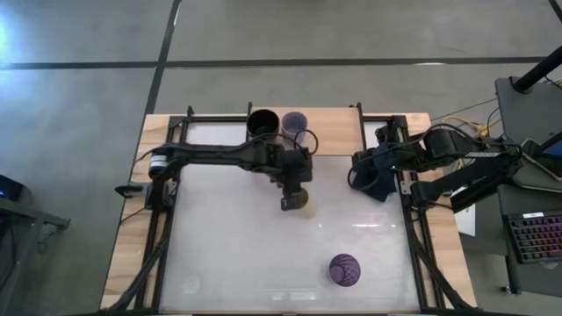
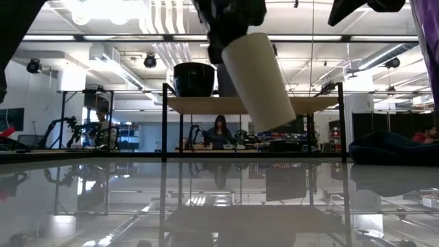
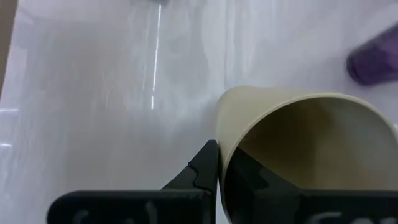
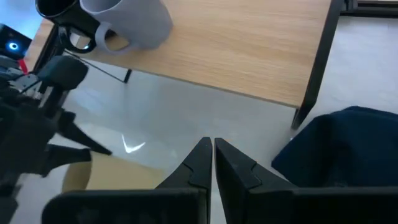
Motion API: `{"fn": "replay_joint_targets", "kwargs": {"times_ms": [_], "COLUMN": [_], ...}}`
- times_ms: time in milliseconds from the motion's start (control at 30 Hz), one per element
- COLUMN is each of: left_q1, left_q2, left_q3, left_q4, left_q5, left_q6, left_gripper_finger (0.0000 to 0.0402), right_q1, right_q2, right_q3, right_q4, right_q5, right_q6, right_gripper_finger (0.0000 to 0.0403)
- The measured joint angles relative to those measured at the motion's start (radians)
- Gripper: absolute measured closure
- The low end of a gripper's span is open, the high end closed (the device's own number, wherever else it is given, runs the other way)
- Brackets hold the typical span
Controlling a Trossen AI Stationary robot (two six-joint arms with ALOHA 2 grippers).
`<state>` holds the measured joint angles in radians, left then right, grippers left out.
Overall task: Stack small to large cups/mugs on shelf
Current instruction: Put the yellow cup on the shelf
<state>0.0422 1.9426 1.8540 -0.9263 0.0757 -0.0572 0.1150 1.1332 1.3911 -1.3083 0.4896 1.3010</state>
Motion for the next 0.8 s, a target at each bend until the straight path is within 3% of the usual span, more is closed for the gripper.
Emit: {"fn": "replay_joint_targets", "kwargs": {"times_ms": [400,800], "left_q1": [0.000,-0.009], "left_q2": [0.067,0.068], "left_q3": [-0.016,-0.013], "left_q4": [-0.058,0.024], "left_q5": [-0.008,-0.007], "left_q6": [-0.015,-0.018], "left_gripper_finger": [0.0401,0.0396], "right_q1": [0.000,0.000], "right_q2": [0.001,0.001], "right_q3": [0.000,-0.001], "right_q4": [0.001,0.000], "right_q5": [0.000,0.005], "right_q6": [0.000,-0.004], "right_gripper_finger": [0.0390,0.0390]}}
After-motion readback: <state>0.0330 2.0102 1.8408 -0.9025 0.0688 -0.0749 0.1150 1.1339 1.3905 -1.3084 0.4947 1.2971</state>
